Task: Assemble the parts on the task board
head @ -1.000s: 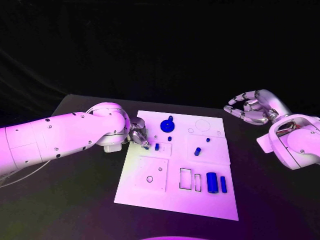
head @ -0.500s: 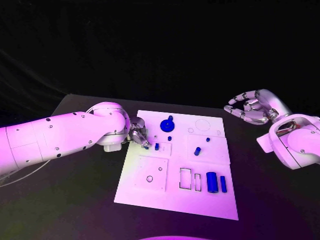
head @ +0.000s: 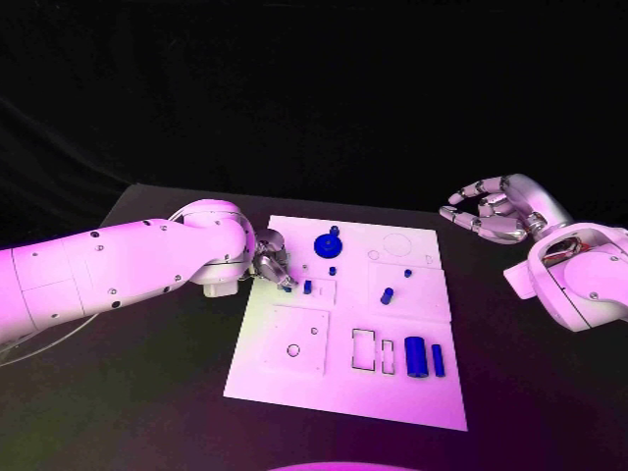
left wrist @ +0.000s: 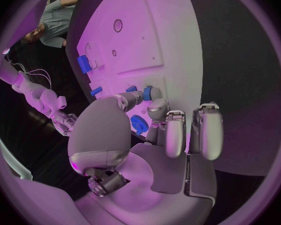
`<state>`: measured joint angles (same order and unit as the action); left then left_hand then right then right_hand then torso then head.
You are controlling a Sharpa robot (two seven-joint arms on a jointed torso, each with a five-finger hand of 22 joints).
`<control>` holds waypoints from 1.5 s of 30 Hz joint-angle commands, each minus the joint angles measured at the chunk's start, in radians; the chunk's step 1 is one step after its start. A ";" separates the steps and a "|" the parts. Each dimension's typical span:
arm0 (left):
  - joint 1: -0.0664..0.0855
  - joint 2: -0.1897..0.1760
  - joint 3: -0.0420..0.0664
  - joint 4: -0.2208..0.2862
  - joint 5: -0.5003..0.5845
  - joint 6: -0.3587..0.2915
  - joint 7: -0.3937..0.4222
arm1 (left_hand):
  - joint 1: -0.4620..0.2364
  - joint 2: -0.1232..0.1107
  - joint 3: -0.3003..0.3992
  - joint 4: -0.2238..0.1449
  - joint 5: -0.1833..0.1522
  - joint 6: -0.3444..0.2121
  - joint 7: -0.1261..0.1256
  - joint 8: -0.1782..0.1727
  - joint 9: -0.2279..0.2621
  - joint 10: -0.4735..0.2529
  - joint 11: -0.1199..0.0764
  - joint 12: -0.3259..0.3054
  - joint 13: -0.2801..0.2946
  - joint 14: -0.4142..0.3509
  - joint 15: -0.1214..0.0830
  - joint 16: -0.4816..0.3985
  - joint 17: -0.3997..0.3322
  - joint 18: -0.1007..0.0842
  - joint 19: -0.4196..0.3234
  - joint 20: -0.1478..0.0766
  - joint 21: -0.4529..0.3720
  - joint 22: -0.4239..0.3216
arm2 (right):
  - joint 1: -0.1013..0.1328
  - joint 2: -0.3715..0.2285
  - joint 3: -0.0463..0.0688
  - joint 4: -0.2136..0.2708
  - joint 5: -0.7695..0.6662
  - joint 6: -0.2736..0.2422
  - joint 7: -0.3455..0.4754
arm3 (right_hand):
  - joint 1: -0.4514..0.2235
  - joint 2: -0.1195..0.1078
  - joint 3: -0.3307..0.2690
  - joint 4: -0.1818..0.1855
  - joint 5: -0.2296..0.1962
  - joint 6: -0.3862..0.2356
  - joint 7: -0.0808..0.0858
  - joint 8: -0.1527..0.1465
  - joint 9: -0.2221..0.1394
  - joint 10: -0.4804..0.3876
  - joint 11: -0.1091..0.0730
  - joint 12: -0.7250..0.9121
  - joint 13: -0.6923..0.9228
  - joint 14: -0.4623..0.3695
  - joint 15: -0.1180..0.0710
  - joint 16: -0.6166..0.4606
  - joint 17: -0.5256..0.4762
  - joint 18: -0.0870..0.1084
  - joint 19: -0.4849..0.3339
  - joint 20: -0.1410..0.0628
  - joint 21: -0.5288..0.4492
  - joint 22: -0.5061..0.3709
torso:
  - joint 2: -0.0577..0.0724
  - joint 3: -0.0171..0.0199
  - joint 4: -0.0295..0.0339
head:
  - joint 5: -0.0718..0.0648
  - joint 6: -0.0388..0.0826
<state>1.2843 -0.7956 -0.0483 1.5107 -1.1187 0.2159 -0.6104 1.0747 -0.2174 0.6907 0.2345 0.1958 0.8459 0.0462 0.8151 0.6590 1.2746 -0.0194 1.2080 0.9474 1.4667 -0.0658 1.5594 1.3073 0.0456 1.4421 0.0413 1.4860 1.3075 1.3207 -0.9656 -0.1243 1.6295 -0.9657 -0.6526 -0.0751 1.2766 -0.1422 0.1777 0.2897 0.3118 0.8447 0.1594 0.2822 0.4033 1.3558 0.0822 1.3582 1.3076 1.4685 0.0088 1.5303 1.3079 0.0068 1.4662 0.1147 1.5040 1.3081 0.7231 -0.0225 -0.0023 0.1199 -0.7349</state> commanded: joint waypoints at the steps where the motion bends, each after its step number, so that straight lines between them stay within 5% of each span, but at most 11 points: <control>1: -0.002 0.002 -0.001 0.001 -0.003 0.024 -0.001 | -0.014 -0.002 -0.015 0.005 -0.003 0.007 0.003 0.001 -0.003 0.007 0.000 0.005 0.002 0.100 -0.008 0.005 0.252 -0.006 0.007 0.001 0.006 0.103 | -0.001 0.000 0.000 0.002 -0.011 0.007 0.004 | -0.001 0.006 -0.005 0.001 0.006 0.005 -0.001 0.005 0.001 -0.001 -0.007 -0.003 0.013 0.076 -0.006 -0.006 0.149 0.014 0.056 -0.005 -0.003 0.210 | 0.000 -0.0003 0.0001 | 0.001 -0.001; 45: -0.002 0.005 -0.001 -0.003 -0.014 0.030 -0.002 | -0.048 -0.003 -0.119 0.056 -0.003 0.018 0.001 0.015 -0.020 0.019 -0.002 0.014 0.016 0.103 -0.010 0.009 0.260 -0.009 0.018 -0.003 0.012 0.117 | 0.000 -0.003 0.000 0.005 -0.011 0.004 0.007 | -0.008 0.006 -0.009 0.003 0.006 0.005 -0.001 0.005 0.001 0.000 -0.007 -0.002 0.014 0.076 -0.006 -0.006 0.149 0.013 0.056 -0.005 -0.003 0.211 | -0.001 -0.0006 0.0008 | 0.000 -0.004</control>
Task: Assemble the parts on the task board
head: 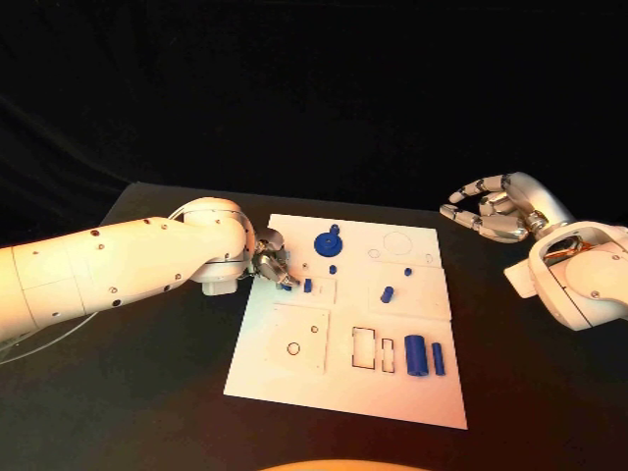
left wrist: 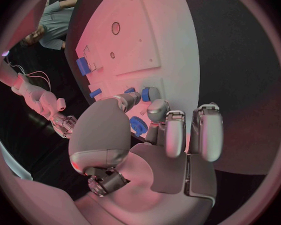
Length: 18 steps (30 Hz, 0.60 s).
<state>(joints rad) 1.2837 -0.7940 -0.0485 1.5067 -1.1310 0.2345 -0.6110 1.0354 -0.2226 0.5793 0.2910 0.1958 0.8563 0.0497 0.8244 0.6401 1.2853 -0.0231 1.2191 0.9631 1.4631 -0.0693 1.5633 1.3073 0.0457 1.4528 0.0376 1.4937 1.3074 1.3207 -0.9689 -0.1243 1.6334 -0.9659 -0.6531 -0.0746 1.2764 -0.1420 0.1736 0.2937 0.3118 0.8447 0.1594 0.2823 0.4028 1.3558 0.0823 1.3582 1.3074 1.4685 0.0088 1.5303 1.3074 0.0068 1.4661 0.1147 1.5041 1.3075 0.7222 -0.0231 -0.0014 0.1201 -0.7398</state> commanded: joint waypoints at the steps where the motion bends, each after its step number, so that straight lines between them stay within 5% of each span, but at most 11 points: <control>1: -0.002 0.004 -0.001 0.001 -0.002 0.010 -0.001 | -0.010 0.003 -0.010 0.000 -0.003 0.008 -0.003 0.006 -0.002 0.009 0.002 0.004 0.002 0.107 -0.006 0.006 0.260 -0.009 0.008 0.001 0.004 0.118 | 0.000 0.000 0.000 0.001 -0.011 0.004 0.006 | -0.008 0.006 -0.005 -0.001 0.006 0.005 -0.001 0.005 0.001 0.001 -0.007 -0.002 0.014 0.076 -0.006 -0.006 0.149 0.013 0.057 -0.005 -0.003 0.212 | 0.000 -0.0001 -0.0001 | 0.000 0.001; 18: -0.002 0.009 -0.001 0.000 -0.002 0.008 -0.001 | 0.001 0.015 -0.016 -0.005 0.001 0.010 -0.006 0.009 -0.004 0.012 -0.001 0.006 0.005 0.107 -0.008 0.007 0.263 -0.010 0.010 0.000 0.005 0.121 | 0.000 0.000 0.000 0.001 -0.011 0.006 0.005 | -0.008 0.006 -0.005 -0.001 0.006 0.005 -0.001 0.005 0.001 0.001 -0.007 -0.002 0.014 0.076 -0.006 -0.006 0.149 0.013 0.057 -0.005 -0.003 0.212 | 0.001 0.0000 0.0004 | -0.001 0.000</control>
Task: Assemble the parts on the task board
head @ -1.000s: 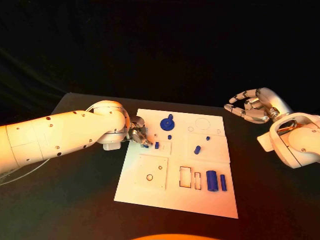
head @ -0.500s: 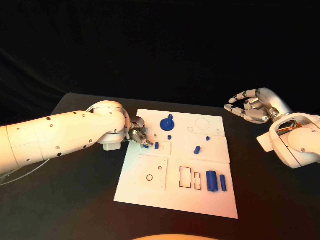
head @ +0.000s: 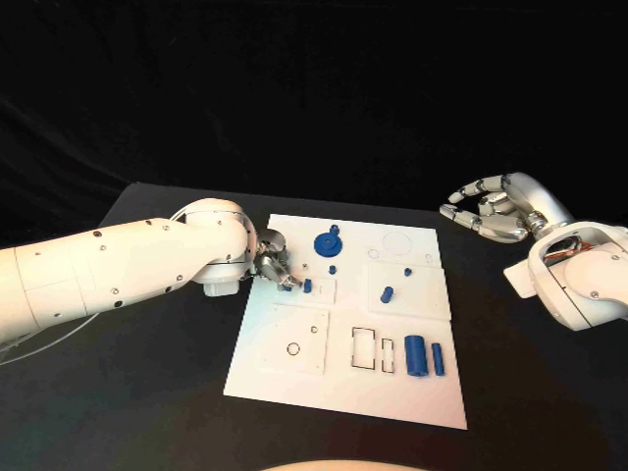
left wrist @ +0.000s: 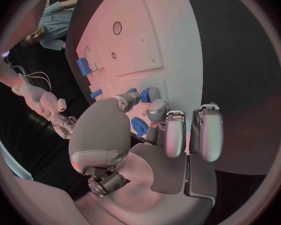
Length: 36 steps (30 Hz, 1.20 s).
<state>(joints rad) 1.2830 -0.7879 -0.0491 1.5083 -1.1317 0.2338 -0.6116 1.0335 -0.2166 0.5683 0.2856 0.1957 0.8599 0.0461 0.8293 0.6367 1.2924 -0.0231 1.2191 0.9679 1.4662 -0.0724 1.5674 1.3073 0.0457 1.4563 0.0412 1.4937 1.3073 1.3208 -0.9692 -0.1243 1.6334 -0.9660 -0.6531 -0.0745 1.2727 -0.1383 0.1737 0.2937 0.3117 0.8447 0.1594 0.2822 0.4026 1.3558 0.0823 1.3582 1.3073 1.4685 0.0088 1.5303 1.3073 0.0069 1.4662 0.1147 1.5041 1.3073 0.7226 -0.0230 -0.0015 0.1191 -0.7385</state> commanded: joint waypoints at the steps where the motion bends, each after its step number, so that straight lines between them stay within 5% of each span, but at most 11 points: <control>1: -0.001 0.002 0.000 -0.003 -0.001 0.009 0.000 | 0.003 0.009 -0.005 0.000 0.001 0.006 -0.003 0.004 -0.001 0.005 -0.001 0.006 0.000 0.104 -0.005 0.003 0.263 -0.010 0.006 -0.003 0.005 0.121 | 0.000 0.000 0.000 0.001 -0.011 0.006 0.005 | -0.004 0.003 -0.005 -0.001 0.006 0.005 -0.001 0.005 0.002 0.001 -0.007 -0.002 0.014 0.076 -0.006 -0.006 0.149 0.013 0.056 -0.005 -0.003 0.212 | 0.000 -0.0001 0.0003 | 0.000 -0.001; 21: -0.001 0.003 0.001 -0.019 -0.003 0.006 -0.001 | 0.030 0.026 -0.005 -0.005 0.002 0.004 -0.005 0.007 -0.005 0.004 -0.004 0.004 -0.001 0.104 -0.007 0.003 0.263 -0.010 0.006 -0.004 0.005 0.121 | 0.000 0.000 0.000 0.002 -0.019 0.007 0.004 | -0.007 0.004 -0.007 -0.001 0.006 0.006 -0.002 0.006 0.002 0.002 -0.007 -0.001 0.016 0.076 -0.006 -0.006 0.151 0.013 0.057 -0.005 -0.002 0.212 | 0.000 -0.0004 0.0004 | -0.001 -0.005; 36: -0.001 0.005 0.001 -0.017 0.007 0.015 -0.001 | 0.030 0.017 -0.019 0.001 -0.002 0.003 -0.003 0.008 -0.008 0.004 -0.002 0.004 -0.002 0.104 -0.007 0.003 0.263 -0.010 0.006 -0.004 0.005 0.122 | 0.000 0.000 0.000 0.002 -0.020 0.007 0.004 | -0.007 0.004 -0.007 -0.001 0.006 0.006 -0.002 0.006 0.002 0.002 -0.007 -0.001 0.016 0.076 -0.006 -0.006 0.151 0.013 0.057 -0.005 -0.002 0.212 | 0.000 0.0003 -0.0009 | 0.001 -0.004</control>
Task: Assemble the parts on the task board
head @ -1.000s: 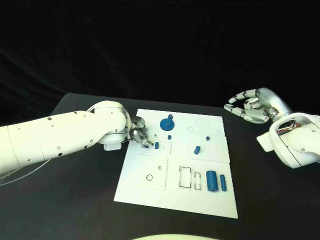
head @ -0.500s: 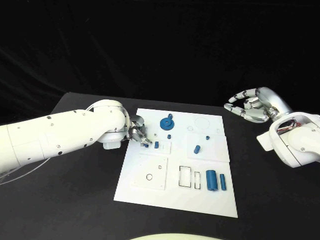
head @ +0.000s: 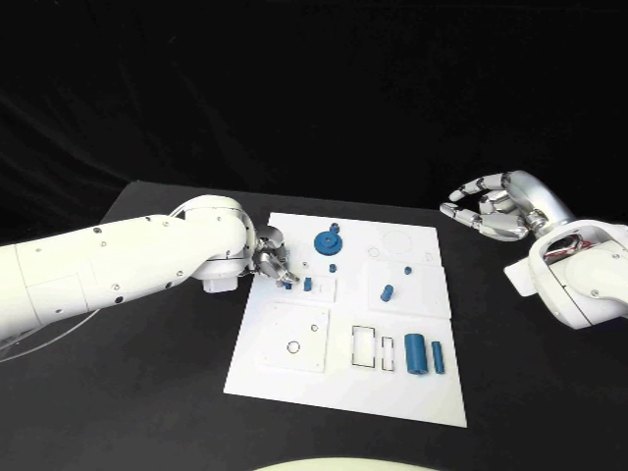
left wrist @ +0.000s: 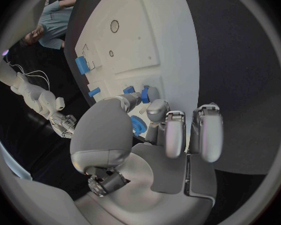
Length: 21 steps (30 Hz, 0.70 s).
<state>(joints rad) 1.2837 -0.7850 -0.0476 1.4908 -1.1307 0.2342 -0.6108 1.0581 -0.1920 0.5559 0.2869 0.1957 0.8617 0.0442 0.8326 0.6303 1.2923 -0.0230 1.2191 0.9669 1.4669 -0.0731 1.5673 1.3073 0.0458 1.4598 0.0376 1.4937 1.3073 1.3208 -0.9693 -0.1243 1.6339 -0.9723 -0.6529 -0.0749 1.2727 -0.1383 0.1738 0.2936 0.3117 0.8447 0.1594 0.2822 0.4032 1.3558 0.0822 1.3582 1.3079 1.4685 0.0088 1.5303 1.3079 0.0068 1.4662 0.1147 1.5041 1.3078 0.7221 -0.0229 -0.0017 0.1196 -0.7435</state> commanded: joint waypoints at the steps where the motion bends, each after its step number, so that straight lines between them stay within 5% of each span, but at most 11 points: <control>1: -0.001 0.002 -0.001 0.000 0.007 0.014 -0.002 | 0.006 -0.007 -0.007 -0.001 -0.002 0.001 -0.001 0.005 -0.001 0.004 -0.003 0.004 -0.001 0.104 -0.006 0.003 0.262 -0.010 0.003 -0.001 0.006 0.122 | 0.000 0.000 0.000 0.002 -0.013 0.007 0.004 | -0.008 0.004 -0.007 -0.001 0.006 0.006 -0.002 0.006 0.001 0.002 -0.007 -0.001 0.015 0.076 -0.006 -0.006 0.150 0.013 0.057 -0.005 -0.002 0.212 | 0.000 0.0003 -0.0005 | 0.000 0.001; 12: -0.001 0.001 -0.001 0.002 0.012 0.017 -0.002 | 0.093 0.031 0.039 -0.029 0.010 -0.011 -0.007 0.004 -0.014 0.001 -0.008 -0.003 -0.007 0.103 -0.010 0.002 0.262 -0.009 0.000 -0.001 0.003 0.119 | 0.000 -0.001 0.000 0.002 -0.009 0.007 0.003 | -0.009 0.005 -0.008 -0.002 0.006 0.006 -0.002 0.006 0.001 0.002 -0.007 -0.002 0.014 0.076 -0.006 -0.006 0.150 0.013 0.057 -0.005 -0.002 0.212 | 0.000 0.0002 0.0000 | 0.001 0.000; 21: -0.001 -0.002 -0.001 0.006 0.021 0.017 -0.001 | 0.104 -0.005 0.196 -0.070 0.011 -0.021 -0.005 0.019 -0.026 0.001 -0.006 -0.008 -0.010 0.103 -0.009 0.003 0.262 -0.009 0.000 0.000 0.002 0.121 | 0.000 0.000 0.000 0.002 -0.010 0.009 0.003 | -0.010 0.006 -0.008 -0.002 0.007 0.007 -0.002 0.006 0.001 0.003 -0.007 -0.001 0.015 0.077 -0.006 -0.005 0.150 0.013 0.057 -0.005 -0.002 0.212 | 0.001 -0.0006 0.0003 | 0.001 -0.001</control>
<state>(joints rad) 1.2849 -0.7865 -0.0466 1.4962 -1.1196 0.2349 -0.6095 1.1687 -0.1852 0.6823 0.2799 0.2034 0.8449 0.0388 0.8485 0.6043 1.2922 -0.0229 1.2141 0.9586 1.4633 -0.0766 1.5673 1.3073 0.0458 1.4597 0.0376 1.4937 1.3073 1.3208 -0.9698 -0.1243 1.6349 -0.9723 -0.6529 -0.0752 1.2686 -0.1341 0.1710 0.2908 0.3117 0.8447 0.1594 0.2822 0.4031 1.3558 0.0823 1.3582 1.3076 1.4685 0.0088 1.5303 1.3076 0.0068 1.4662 0.1146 1.5041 1.3075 0.7226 -0.0229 -0.0019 0.1204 -0.7452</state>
